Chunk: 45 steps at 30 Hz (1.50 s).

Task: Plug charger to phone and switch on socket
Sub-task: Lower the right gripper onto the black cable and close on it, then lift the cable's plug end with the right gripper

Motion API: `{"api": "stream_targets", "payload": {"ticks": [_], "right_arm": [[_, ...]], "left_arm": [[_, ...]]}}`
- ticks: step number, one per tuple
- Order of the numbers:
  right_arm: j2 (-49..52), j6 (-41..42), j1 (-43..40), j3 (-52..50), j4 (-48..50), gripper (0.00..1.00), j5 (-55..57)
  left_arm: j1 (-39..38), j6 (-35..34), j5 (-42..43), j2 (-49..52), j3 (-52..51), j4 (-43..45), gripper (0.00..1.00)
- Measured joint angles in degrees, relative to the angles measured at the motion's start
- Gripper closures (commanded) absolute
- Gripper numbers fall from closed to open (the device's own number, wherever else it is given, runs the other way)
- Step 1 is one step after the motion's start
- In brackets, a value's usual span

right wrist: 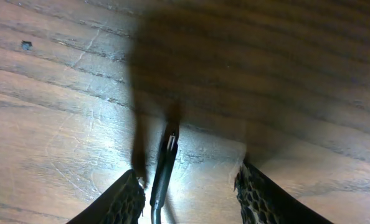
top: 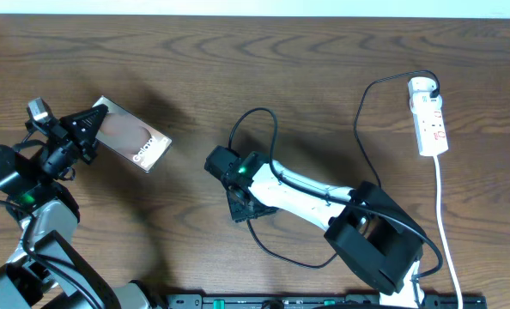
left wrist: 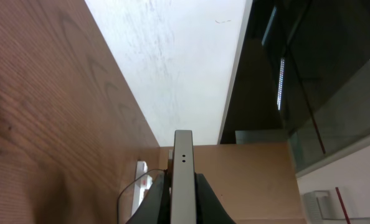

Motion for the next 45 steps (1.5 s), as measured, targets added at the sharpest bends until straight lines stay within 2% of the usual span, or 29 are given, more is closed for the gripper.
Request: {"api": "stream_targets", "payload": {"ticks": [2, 4, 7, 14, 25, 32, 36, 39, 45], "right_arm": [[0.0, 0.0, 0.0, 0.0, 0.0, 0.52, 0.0], [0.0, -0.1, 0.0, 0.0, -0.1, 0.56, 0.0], [0.0, -0.1, 0.0, 0.0, -0.2, 0.67, -0.2], [0.0, -0.1, -0.1, 0.0, -0.3, 0.75, -0.3], [0.1, -0.1, -0.4, 0.0, -0.3, 0.81, -0.4], [0.1, 0.4, -0.9, 0.0, -0.2, 0.77, -1.0], [0.1, 1.1, -2.4, 0.0, -0.1, 0.71, -1.4], [0.1, 1.4, -2.9, 0.1, 0.1, 0.78, -1.5], [0.1, 1.7, -2.9, 0.1, 0.0, 0.84, -1.2]], "left_arm": [[0.0, 0.0, 0.0, 0.0, 0.0, 0.0, 0.93], [0.0, 0.0, 0.0, 0.0, 0.0, 0.0, 0.93], [0.0, 0.0, 0.0, 0.0, 0.0, 0.0, 0.93], [0.0, 0.0, 0.0, 0.0, 0.0, 0.0, 0.93], [0.0, 0.0, 0.0, 0.0, 0.0, 0.0, 0.93], [0.0, 0.0, 0.0, 0.0, 0.0, 0.0, 0.93], [0.0, 0.2, 0.0, 0.0, 0.0, 0.0, 0.93], [0.0, 0.2, 0.0, 0.0, 0.0, 0.0, 0.93], [0.0, 0.2, 0.0, 0.0, 0.0, 0.0, 0.93]]}}
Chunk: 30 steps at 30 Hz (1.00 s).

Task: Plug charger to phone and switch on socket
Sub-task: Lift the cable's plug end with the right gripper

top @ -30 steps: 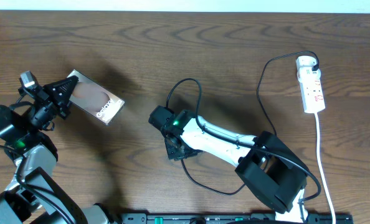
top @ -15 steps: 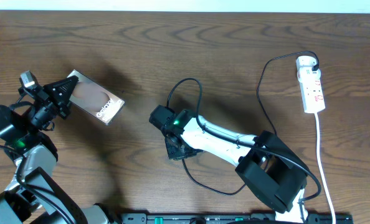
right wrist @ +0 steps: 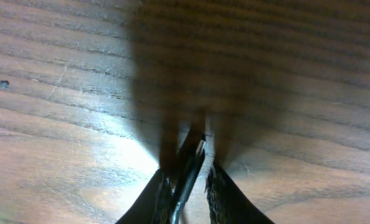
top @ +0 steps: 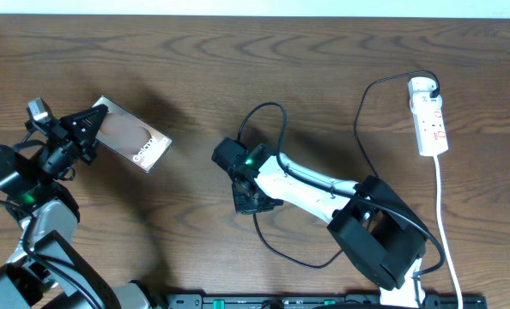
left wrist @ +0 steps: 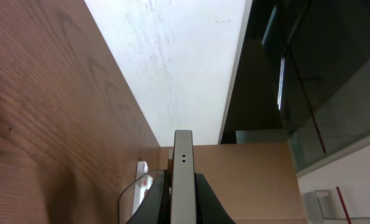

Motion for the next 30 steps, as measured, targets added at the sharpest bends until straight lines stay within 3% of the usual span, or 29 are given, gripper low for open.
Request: {"api": "stream_targets", "payload": {"ticks": [5, 15, 26, 30], "right_arm": [[0.0, 0.0, 0.0, 0.0, 0.0, 0.85, 0.0], [0.0, 0.0, 0.0, 0.0, 0.0, 0.99, 0.0], [0.3, -0.7, -0.4, 0.4, -0.2, 0.99, -0.8], [1.0, -5.4, -2.3, 3.0, -1.8, 0.99, -4.5]], "left_arm": [[0.0, 0.0, 0.0, 0.0, 0.0, 0.0, 0.93], [0.0, 0.1, 0.0, 0.0, 0.0, 0.0, 0.93], [0.0, 0.2, 0.0, 0.0, 0.0, 0.0, 0.93], [0.0, 0.5, 0.0, 0.0, 0.0, 0.0, 0.93]]}}
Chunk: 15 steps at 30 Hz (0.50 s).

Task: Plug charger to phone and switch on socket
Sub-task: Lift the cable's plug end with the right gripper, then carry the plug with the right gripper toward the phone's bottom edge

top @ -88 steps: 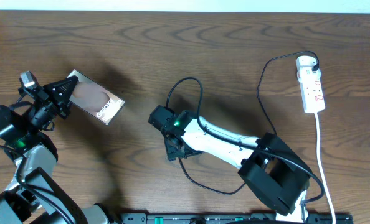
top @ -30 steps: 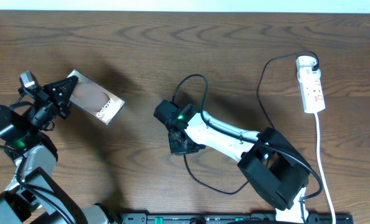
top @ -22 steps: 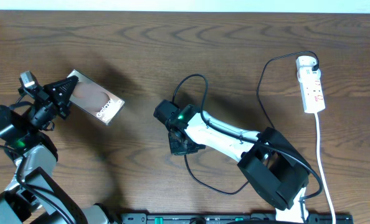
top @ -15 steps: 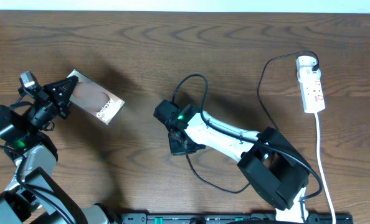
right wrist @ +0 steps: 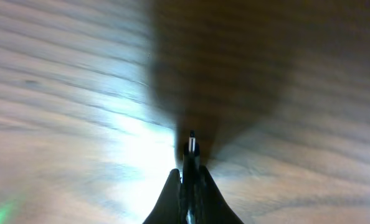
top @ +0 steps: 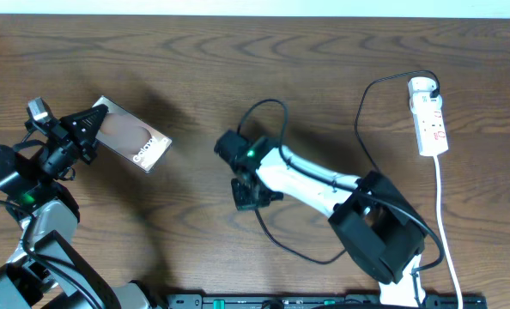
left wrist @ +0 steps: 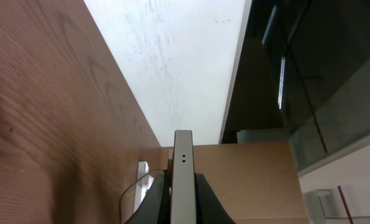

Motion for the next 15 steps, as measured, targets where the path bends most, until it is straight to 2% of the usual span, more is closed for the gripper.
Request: {"api": "stream_targets", "payload": {"ticks": [3, 9, 15], "right_arm": [[0.4, -6.8, -2.5, 2.8, 0.6, 0.99, -7.5], [0.4, -24.9, -8.8, 7.4, 1.9, 0.99, -36.2], [0.4, -36.0, -12.2, 7.5, 1.5, 0.99, -54.9]], "left_arm": [[0.0, 0.7, 0.2, 0.0, 0.0, 0.0, 0.93], [0.0, 1.7, 1.7, 0.0, 0.0, 0.0, 0.93], [0.0, 3.6, 4.4, 0.0, 0.0, 0.0, 0.93]]}}
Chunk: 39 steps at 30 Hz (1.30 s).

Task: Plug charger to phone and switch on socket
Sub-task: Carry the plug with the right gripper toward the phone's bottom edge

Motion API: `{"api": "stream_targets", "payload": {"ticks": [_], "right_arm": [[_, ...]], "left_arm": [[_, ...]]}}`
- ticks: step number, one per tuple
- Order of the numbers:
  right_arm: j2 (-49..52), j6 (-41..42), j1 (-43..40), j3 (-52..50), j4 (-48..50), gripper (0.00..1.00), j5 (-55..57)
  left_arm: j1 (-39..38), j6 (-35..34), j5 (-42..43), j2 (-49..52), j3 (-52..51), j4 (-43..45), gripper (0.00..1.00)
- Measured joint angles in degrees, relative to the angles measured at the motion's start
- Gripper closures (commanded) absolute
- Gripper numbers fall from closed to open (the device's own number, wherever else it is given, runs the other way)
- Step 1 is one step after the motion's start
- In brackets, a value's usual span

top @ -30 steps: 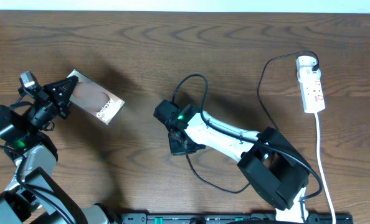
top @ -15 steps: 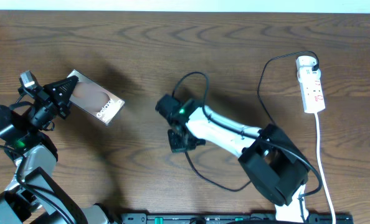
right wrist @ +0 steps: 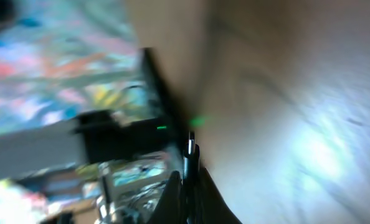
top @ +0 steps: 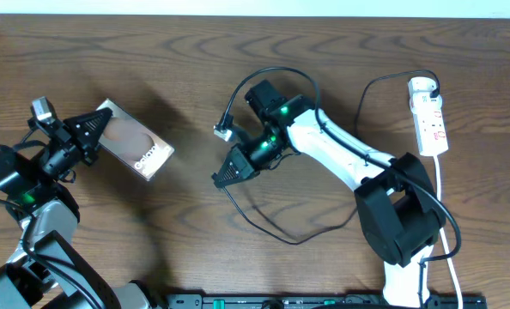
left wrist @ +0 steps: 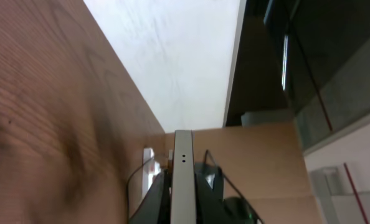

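The phone (top: 136,148), in a tan case, is held off the table at the left, and my left gripper (top: 90,131) is shut on its end. The left wrist view shows the phone (left wrist: 183,168) edge-on between the fingers (left wrist: 157,196). My right gripper (top: 219,178) hangs mid-table, tilted to point left toward the phone, about a hand's width from it. It is shut on the charger plug (right wrist: 189,148), whose metal tip sticks out past the fingers (right wrist: 172,190). The black charger cable (top: 276,236) trails from it across the table toward the white power strip (top: 429,116).
The power strip lies at the far right near the back edge, its white lead (top: 448,249) running down the right side. Cable slack loops on the wood in front of the right arm (top: 332,150). The right wrist view is blurred.
My right gripper has risen from the table with the plug and turned to point left toward the phone. The phone in my left gripper has shifted slightly toward the right.
My right gripper first stood open around the plug lying on the table, then closed in on it, then was shut on it. Now it holds the plug off the table, aimed at the phone. My left gripper has kept hold of the phone throughout.
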Motion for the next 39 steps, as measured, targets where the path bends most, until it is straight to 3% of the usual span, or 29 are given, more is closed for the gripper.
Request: {"api": "stream_targets", "payload": {"ticks": [16, 39], "right_arm": [[0.0, -17.0, 3.2, 0.0, 2.0, 0.99, -16.9], [0.7, -20.6, 3.7, -1.0, 5.3, 0.99, -24.2]], "left_arm": [[-1.2, 6.1, 6.0, 0.0, 0.0, 0.0, 0.93], [-3.2, 6.3, 4.1, 0.0, 0.0, 3.0, 0.93]]}}
